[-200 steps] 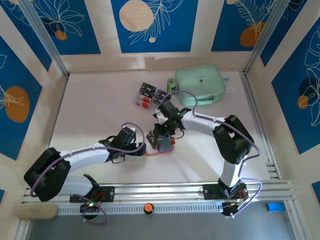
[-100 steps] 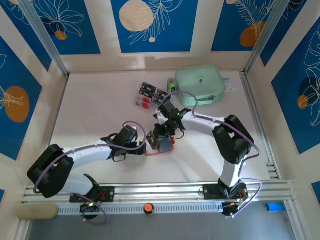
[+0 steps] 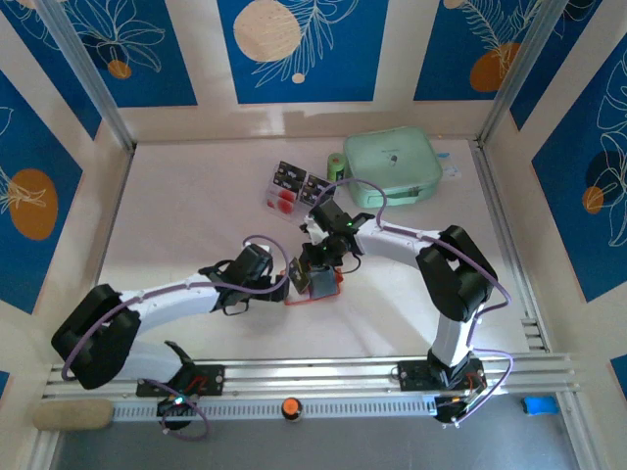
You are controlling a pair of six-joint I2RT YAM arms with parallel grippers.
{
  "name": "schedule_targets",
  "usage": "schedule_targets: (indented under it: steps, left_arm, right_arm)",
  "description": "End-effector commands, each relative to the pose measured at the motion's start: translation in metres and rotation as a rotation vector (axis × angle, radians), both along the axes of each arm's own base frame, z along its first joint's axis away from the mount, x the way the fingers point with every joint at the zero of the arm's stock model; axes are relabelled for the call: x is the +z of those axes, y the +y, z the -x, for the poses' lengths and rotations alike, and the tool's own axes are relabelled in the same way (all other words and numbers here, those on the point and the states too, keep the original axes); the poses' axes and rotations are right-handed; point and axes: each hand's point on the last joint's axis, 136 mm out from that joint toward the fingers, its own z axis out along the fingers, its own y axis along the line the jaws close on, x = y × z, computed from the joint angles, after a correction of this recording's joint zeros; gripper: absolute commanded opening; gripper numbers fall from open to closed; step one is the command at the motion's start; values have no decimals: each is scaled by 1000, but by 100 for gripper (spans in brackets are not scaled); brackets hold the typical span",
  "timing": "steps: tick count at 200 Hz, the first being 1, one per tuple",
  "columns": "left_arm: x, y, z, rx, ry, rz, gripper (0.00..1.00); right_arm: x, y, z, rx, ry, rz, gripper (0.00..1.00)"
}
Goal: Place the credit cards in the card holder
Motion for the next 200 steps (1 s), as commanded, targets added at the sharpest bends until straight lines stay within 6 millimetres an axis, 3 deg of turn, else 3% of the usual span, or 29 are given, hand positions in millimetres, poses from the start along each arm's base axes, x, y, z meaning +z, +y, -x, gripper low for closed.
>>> schedule_targets:
  steps: [1,84,131,200]
  left_arm:
    - [10,-1,-4,-4,-34,-19,100]
    - [0,-19,-5,-54,-18,-46,100]
    - [-13,-17,-2,-64,-4,-99,100]
    - [-31,-10,6,-59,32,-133,100]
  right_arm:
    - [0,3,9,9,24,-14,0]
    - [3,3,10,7,23,-21,0]
    - [7,0,7,-4,17,-25,0]
    - [38,-15,-9,-51,-27,-86,0]
